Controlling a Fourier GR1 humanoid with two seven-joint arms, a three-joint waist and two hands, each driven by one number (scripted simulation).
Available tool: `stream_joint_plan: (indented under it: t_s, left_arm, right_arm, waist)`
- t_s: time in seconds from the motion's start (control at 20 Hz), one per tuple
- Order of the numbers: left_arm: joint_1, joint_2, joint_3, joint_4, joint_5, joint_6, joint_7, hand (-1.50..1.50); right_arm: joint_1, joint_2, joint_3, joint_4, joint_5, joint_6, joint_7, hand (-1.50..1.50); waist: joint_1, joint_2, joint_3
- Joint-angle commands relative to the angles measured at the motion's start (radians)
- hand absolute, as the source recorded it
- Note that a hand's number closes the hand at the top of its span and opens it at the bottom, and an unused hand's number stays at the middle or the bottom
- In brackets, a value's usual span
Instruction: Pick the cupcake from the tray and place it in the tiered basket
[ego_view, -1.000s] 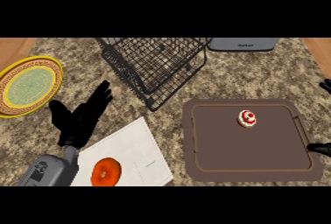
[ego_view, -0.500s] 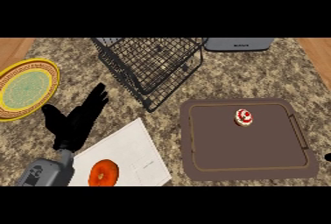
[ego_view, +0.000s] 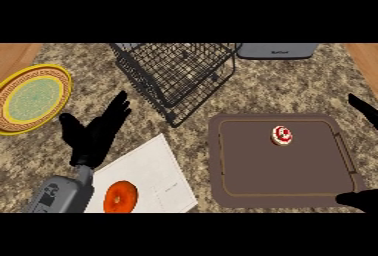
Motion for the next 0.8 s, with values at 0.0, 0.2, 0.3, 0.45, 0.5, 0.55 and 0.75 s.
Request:
stream_joint_plan:
  t_s: [0.0,0.2,0.3,0.45,0.5,0.55,0.75]
  left_arm:
    - [0.014,0.019,0.014,-0.046,-0.001,-0.036,0.028,0.00]
    - [0.060,0.009,0.033,-0.026,-0.009,-0.075,-0.025,0.00]
    - [0.056,-0.036,0.024,-0.034,-0.060,-0.029,0.009,0.00]
    - [0.020,-0.064,0.031,-0.038,-0.077,-0.030,0.041,0.00]
    - [0.000,-0.058,0.078,0.056,-0.050,-0.089,-0.026,0.00]
    - [0.013,-0.045,0.079,0.000,-0.068,-0.083,0.033,0.00]
    - [0.059,-0.064,0.078,-0.024,-0.096,-0.090,0.008,0.00]
  right_arm:
    - [-0.025,0.015,0.030,0.025,0.111,0.002,0.099,-1.50]
    - [0.001,0.069,0.122,-0.087,0.229,0.012,0.227,-1.50]
    - [0.026,0.103,0.092,-0.095,0.232,0.053,0.211,-1.50]
    - [-0.009,0.141,0.087,-0.003,0.248,0.089,0.172,-1.50]
    - [-0.025,0.147,0.088,0.043,0.258,0.104,0.140,-1.50]
    - [-0.057,0.163,0.065,0.061,0.259,0.128,0.153,-1.50]
    - [0.026,0.230,0.113,0.080,0.399,0.055,0.102,-1.50]
  waist:
    - [0.012,0.002,0.001]
    - [0.010,0.001,0.001]
    - [0.006,0.001,0.002]
    - [0.006,0.002,0.002]
    - [0.006,0.003,0.002]
    - [0.008,0.002,0.002]
    - [0.007,0.002,0.002]
